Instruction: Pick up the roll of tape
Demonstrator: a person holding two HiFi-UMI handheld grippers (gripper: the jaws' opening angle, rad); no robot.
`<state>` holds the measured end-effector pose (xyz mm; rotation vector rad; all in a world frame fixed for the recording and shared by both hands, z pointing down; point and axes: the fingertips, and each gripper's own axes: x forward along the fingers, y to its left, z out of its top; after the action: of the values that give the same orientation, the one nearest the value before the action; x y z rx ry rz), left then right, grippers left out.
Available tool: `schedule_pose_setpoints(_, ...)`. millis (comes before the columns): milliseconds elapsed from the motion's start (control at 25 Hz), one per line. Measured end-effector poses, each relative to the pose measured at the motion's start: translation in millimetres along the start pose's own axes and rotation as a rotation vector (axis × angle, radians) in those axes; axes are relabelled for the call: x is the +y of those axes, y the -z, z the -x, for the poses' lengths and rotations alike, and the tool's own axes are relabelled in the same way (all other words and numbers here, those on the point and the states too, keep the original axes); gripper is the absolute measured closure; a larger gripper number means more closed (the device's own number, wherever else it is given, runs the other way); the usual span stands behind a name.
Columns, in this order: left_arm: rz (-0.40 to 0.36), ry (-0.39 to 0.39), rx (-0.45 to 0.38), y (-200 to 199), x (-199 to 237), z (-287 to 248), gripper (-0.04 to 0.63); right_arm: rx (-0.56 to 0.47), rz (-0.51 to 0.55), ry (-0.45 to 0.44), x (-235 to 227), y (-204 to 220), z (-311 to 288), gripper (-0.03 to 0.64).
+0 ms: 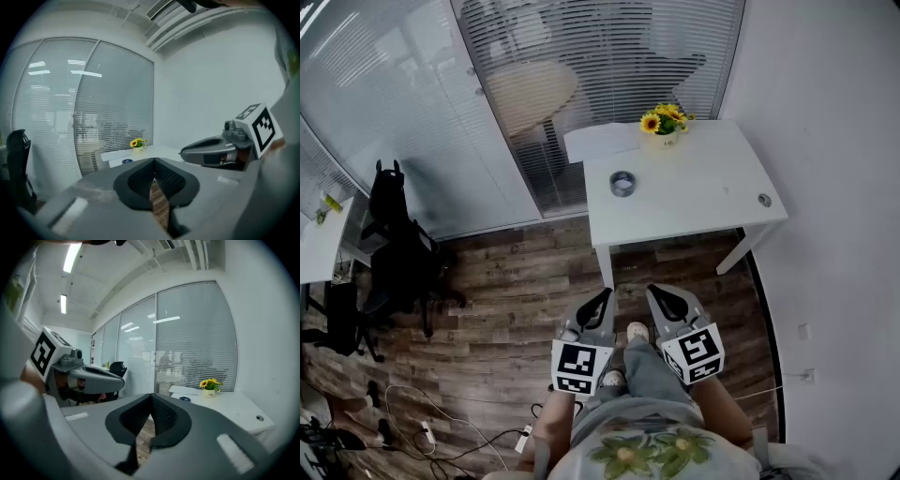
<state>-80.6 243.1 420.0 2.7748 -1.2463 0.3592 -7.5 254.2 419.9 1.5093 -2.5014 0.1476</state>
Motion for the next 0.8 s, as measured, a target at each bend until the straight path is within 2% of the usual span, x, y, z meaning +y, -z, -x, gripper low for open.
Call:
schedule_pose_setpoints(480, -0.017, -0.004, 0.009, -14.4, 28.9, -46.4, 0.592, -0.002, 0.026, -0.006, -43.1, -13.2, -38.1, 0.617)
schedule_pose_setpoints(800, 0.021, -0.007, 0.022, -18.0, 55.0, -85.3, 0.591, 0.003, 0.052, -0.020, -76.2, -21.5, -74.5, 0.609)
